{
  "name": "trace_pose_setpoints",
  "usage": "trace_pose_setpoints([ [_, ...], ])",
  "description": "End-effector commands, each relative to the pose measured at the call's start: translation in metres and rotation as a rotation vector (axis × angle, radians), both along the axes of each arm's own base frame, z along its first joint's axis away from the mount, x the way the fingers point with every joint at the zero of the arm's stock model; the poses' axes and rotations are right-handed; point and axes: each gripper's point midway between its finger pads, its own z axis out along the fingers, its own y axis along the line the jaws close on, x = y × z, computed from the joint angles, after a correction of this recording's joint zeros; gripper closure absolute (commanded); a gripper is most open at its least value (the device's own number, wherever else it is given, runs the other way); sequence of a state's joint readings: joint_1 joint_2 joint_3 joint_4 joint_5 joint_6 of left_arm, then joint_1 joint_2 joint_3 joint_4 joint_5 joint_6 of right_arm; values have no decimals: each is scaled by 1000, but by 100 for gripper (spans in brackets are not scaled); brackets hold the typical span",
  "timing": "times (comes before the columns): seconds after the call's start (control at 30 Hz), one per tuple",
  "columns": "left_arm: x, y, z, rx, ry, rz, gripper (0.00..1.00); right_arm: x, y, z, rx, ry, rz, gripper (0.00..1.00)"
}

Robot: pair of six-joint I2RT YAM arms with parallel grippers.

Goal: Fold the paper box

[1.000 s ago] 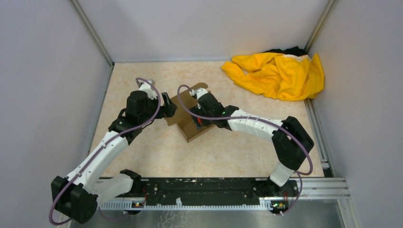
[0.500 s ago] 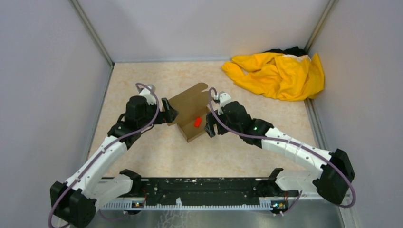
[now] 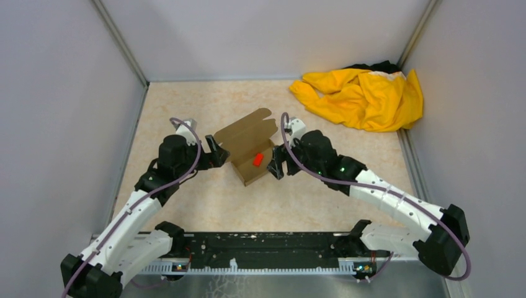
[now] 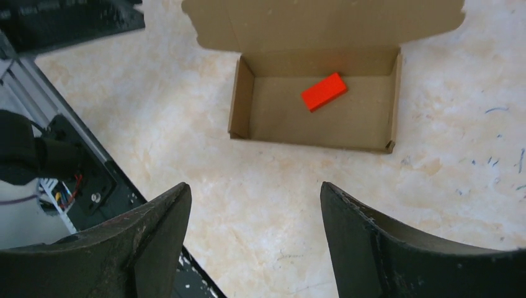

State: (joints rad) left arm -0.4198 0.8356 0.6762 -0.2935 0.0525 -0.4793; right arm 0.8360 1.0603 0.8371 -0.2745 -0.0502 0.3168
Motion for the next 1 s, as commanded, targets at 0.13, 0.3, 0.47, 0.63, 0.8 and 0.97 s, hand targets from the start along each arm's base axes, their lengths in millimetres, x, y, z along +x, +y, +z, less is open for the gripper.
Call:
trace_pose_setpoints([
  [0.13, 1, 6, 9, -12, -12, 41, 1, 66, -20, 23, 57, 20, -105, 26],
  [0.3, -8, -2, -15, -64, 40, 19, 5, 101, -51, -10, -6, 73, -234, 38],
  [0.47, -13, -9, -43, -88, 100, -6, 35, 114, -51, -33, -74, 82, -220, 53],
  [0.63, -17, -15, -61, -97, 160, -30, 61, 120, -51, -58, -147, 100, -184, 71],
  [0.8, -13, -17, -74, -98, 169, -25, 61, 115, -52, -70, -186, 76, -158, 74],
  [0.97, -4, -29, -73, -127, 180, -53, 58, 117, -58, -62, -167, 61, -218, 74],
])
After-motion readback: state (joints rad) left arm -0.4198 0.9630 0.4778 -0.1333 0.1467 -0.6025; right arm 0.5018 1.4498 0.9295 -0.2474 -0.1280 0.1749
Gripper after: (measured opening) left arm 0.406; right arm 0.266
